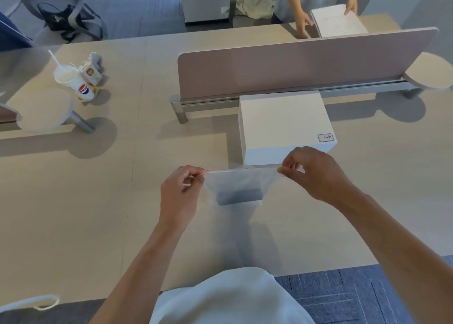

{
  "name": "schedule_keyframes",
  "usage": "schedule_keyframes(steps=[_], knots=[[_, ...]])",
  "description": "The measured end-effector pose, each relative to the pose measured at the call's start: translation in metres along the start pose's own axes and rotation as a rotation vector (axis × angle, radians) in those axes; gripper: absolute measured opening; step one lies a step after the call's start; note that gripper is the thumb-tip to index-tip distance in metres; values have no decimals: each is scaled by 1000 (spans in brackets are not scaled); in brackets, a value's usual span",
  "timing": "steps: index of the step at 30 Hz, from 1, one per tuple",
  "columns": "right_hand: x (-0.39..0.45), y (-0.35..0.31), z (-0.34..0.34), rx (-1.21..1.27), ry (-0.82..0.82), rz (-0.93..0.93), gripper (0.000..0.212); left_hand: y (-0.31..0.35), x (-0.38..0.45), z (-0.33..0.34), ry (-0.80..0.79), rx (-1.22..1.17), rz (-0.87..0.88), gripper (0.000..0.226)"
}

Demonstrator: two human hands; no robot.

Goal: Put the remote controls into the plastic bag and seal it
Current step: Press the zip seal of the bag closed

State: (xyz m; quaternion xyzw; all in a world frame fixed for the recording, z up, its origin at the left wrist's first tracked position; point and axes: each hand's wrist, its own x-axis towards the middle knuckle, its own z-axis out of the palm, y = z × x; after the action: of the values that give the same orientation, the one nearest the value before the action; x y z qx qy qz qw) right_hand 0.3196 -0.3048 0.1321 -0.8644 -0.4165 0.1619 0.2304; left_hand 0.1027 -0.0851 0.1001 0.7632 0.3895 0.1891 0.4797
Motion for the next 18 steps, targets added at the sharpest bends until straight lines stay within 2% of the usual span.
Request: schedule_keyframes(steps=[4,12,18], knots=[[18,-24,1,14,27,-95,9,-5,0,-11,88,-26,-47,34],[41,-40,-4,-122,-30,-171,12,-8,0,-27,206,0,-14,18],[58,-47,5,-93,-29,-164,11,-6,4,-37,277,34,12,14]])
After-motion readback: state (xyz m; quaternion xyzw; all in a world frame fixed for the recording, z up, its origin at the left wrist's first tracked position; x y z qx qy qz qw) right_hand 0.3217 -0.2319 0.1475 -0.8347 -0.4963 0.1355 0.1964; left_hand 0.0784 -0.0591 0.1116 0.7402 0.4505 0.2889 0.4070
